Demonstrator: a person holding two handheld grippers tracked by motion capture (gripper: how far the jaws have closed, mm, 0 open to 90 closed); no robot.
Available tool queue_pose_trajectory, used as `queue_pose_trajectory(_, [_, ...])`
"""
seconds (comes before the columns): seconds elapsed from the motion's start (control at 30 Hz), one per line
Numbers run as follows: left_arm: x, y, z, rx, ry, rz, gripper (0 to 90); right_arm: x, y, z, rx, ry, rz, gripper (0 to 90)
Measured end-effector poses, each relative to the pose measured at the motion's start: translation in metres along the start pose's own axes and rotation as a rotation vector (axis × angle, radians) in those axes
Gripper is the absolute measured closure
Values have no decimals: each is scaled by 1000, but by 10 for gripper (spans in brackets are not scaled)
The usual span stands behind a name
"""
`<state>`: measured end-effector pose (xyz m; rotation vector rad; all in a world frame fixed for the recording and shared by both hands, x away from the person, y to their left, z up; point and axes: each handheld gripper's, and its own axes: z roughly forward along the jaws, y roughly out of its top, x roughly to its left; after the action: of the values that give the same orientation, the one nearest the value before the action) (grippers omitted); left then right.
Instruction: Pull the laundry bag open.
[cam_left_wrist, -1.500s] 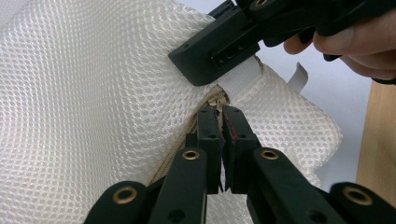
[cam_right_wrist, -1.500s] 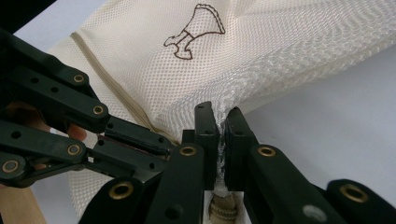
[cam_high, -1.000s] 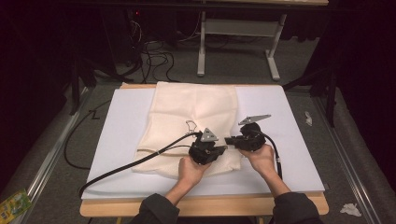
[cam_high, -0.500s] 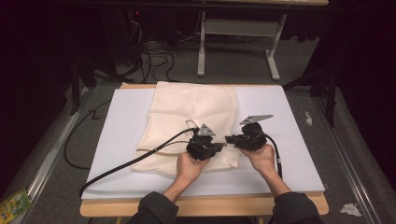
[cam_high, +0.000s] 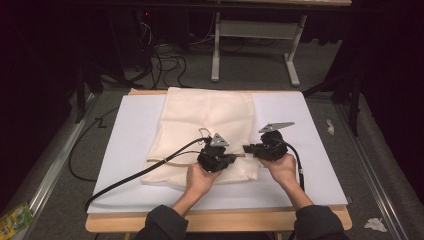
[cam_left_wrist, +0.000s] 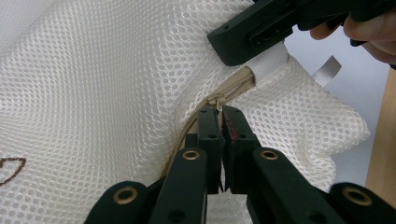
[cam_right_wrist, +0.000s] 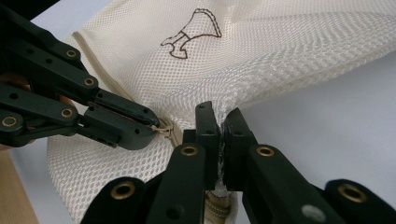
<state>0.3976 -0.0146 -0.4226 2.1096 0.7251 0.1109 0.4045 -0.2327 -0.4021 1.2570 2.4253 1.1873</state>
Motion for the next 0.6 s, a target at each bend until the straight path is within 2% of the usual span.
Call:
queue_pose_trajectory(0.13, [1,-1,-1,10,1,6,873,0,-1,1,-6,2,-1,892])
queue_pose_trajectory(0.3, [2,-2,-2,6,-14,-7,873,0,-2,0,-7,9,0,892])
queue_pose_trajectory(0.6, [6,-7,-5,13,-4,-12,873,-4,-5,-2,-11,5,11,891])
